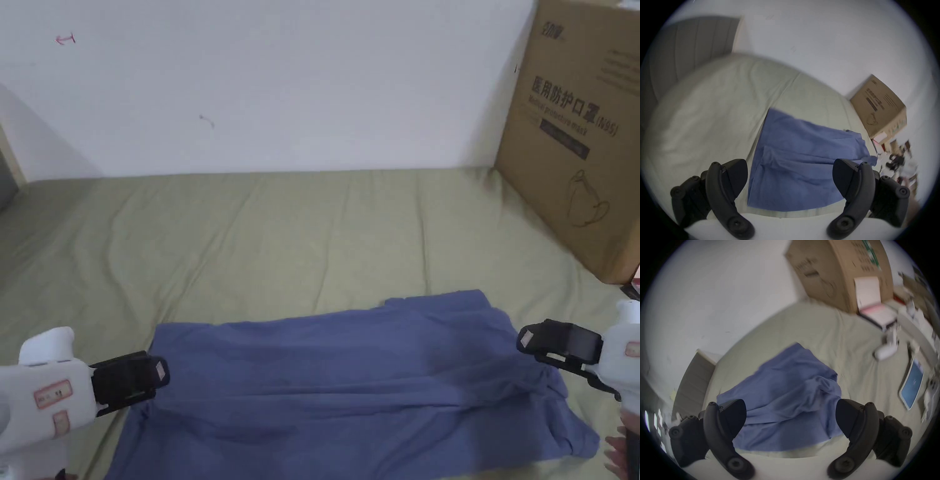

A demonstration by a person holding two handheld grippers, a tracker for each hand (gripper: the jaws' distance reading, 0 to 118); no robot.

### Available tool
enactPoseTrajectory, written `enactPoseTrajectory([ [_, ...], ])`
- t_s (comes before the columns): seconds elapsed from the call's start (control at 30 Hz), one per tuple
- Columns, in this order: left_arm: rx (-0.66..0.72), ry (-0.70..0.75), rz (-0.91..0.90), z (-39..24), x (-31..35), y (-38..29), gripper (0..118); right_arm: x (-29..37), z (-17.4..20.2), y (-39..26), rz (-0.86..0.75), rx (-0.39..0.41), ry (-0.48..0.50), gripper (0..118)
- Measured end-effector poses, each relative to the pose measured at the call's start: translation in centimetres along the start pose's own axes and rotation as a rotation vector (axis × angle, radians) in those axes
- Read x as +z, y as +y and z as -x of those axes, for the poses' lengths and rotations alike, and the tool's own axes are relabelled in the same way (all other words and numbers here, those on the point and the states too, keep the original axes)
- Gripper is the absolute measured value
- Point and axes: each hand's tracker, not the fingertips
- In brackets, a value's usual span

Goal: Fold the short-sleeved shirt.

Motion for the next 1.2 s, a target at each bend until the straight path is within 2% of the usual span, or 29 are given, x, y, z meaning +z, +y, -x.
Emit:
enactPoseTrajectory([
  [0.07, -0.089, 0.011, -0.13, -2.5, 3.3, -1.2, 107, 2.9, 2.0, -1.6, -0.102, 0.106, 0.052, 111],
  [0.13, -0.138, 0.011, -0.251, -4.1, 6.0, -2.6, 98, 5.7, 3.8, -3.4, -0.181, 0.189, 0.134, 110],
  [0.17, -0.138, -0.002, -0.291, -4.8, 7.2, -3.3, 84, 6.8, 4.9, -4.4, -0.22, 0.23, 0.152, 107],
  [0.2, -0.125, -0.016, -0.323, -5.4, 8.2, -4.2, 64, 8.1, 5.9, -5.4, -0.257, 0.271, 0.155, 98],
  [0.23, -0.113, -0.006, -0.342, -5.8, 8.7, -4.7, 34, 8.9, 6.6, -6.1, -0.284, 0.298, 0.14, 77],
  [0.27, -0.1, 0.013, -0.354, -5.8, 8.9, -5.1, 1, 9.7, 7.5, -7.0, -0.313, 0.328, 0.114, 29],
  [0.3, -0.089, 0.015, -0.378, -5.7, 9.5, -5.5, 1, 9.6, 7.3, -7.6, -0.333, 0.32, 0.084, 0],
  [0.33, -0.08, -0.01, -0.365, -5.5, 9.8, -5.6, 1, 9.9, 7.3, -8.0, -0.35, 0.283, 0.085, 0],
  [0.4, -0.04, -0.032, -0.304, -4.8, 9.6, -5.0, 1, 10.1, 7.0, -8.0, -0.306, 0.214, 0.217, 0],
  [0.47, 0.002, 0.008, -0.224, -3.2, 8.8, -3.8, 1, 9.9, 7.3, -8.0, -0.3, 0.221, 0.205, 0],
  [0.53, 0.012, 0.035, -0.033, -1.4, 6.4, -1.9, 1, 9.7, 7.3, -7.8, -0.293, 0.22, 0.23, 0],
  [0.6, 0.03, 0.068, 0.266, 1.1, 2.7, -0.7, 1, 9.1, 7.3, -7.6, -0.269, 0.214, 0.241, 0],
  [0.67, 0.024, 0.101, 0.407, 2.4, -0.1, -1.3, 1, 8.0, 7.1, -7.7, -0.232, 0.195, 0.229, 0],
  [0.7, -0.004, 0.128, 0.416, 3.2, -1.2, -1.8, 5, 7.8, 7.1, -7.9, -0.208, 0.181, 0.231, 0],
  [0.73, -0.015, 0.154, 0.416, 4.0, -2.1, -2.1, 22, 7.3, 6.9, -8.0, -0.19, 0.171, 0.233, 0],
  [0.77, -0.021, 0.185, 0.437, 4.7, -3.2, -2.3, 72, 6.9, 6.7, -8.1, -0.177, 0.166, 0.232, 0],
  [0.8, -0.018, 0.196, 0.459, 5.8, -4.6, -2.9, 110, 6.4, 6.5, -8.2, -0.159, 0.165, 0.228, 0],
  [0.83, -0.028, 0.208, 0.48, 6.3, -5.5, -3.4, 118, 6.1, 6.5, -8.4, -0.143, 0.167, 0.223, 0],
  [0.87, -0.039, 0.222, 0.483, 6.6, -6.3, -4.1, 112, 5.6, 6.3, -8.5, -0.123, 0.171, 0.218, 0],
  [1.1, -0.126, 0.229, 0.491, 6.8, -10.7, -7.6, 118, 4.2, 6.2, -8.6, -0.062, 0.208, 0.186, 0],
  [1.2, -0.065, 0.269, 0.442, 6.6, -10.3, -7.7, 118, 3.8, 5.9, -8.4, -0.054, 0.212, 0.182, 0],
])
